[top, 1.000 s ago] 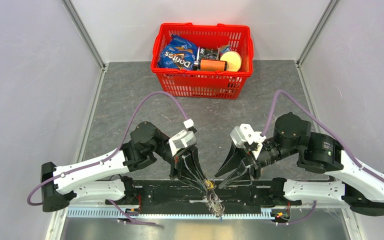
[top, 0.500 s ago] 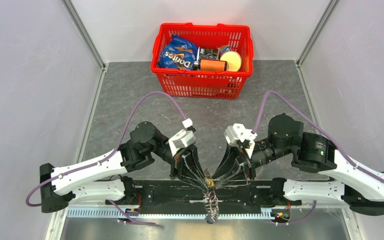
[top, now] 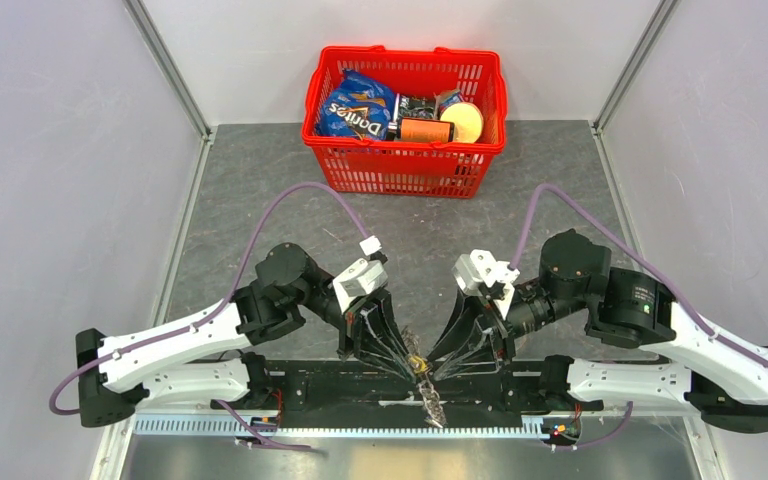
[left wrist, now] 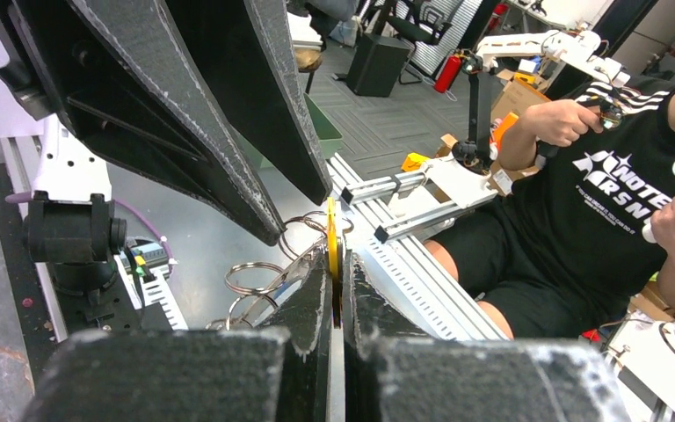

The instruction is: Put the keys on the keyring

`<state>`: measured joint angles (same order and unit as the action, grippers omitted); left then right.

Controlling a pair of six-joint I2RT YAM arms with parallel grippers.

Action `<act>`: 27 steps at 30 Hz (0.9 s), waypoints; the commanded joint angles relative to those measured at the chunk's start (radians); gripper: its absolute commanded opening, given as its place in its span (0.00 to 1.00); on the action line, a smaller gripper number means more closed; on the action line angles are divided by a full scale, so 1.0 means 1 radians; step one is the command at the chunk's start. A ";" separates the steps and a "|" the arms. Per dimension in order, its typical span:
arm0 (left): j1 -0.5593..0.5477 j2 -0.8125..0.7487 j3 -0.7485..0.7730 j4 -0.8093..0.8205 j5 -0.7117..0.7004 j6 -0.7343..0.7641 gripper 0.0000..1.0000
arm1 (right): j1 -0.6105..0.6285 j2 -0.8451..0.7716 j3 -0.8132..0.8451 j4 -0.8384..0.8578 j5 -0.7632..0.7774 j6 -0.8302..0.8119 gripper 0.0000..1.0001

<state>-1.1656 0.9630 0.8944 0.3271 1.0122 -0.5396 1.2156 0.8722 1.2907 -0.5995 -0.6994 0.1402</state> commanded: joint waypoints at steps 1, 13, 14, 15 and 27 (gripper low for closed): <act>-0.002 -0.027 0.060 0.026 -0.026 0.036 0.02 | 0.005 -0.009 -0.010 0.028 -0.005 0.009 0.35; -0.002 -0.021 0.061 0.025 -0.026 0.036 0.02 | 0.006 0.005 -0.004 0.045 -0.005 0.005 0.03; -0.002 -0.023 0.060 0.025 -0.026 0.036 0.02 | 0.005 0.002 -0.003 0.049 -0.005 0.007 0.00; -0.002 -0.022 0.060 0.025 -0.026 0.037 0.02 | 0.006 0.002 -0.005 0.053 -0.003 0.006 0.00; -0.002 -0.027 0.060 0.018 -0.024 0.044 0.02 | 0.006 -0.070 -0.053 0.132 0.023 0.027 0.00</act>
<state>-1.1656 0.9565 0.9066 0.3195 0.9947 -0.5316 1.2156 0.8375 1.2453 -0.5495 -0.6949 0.1490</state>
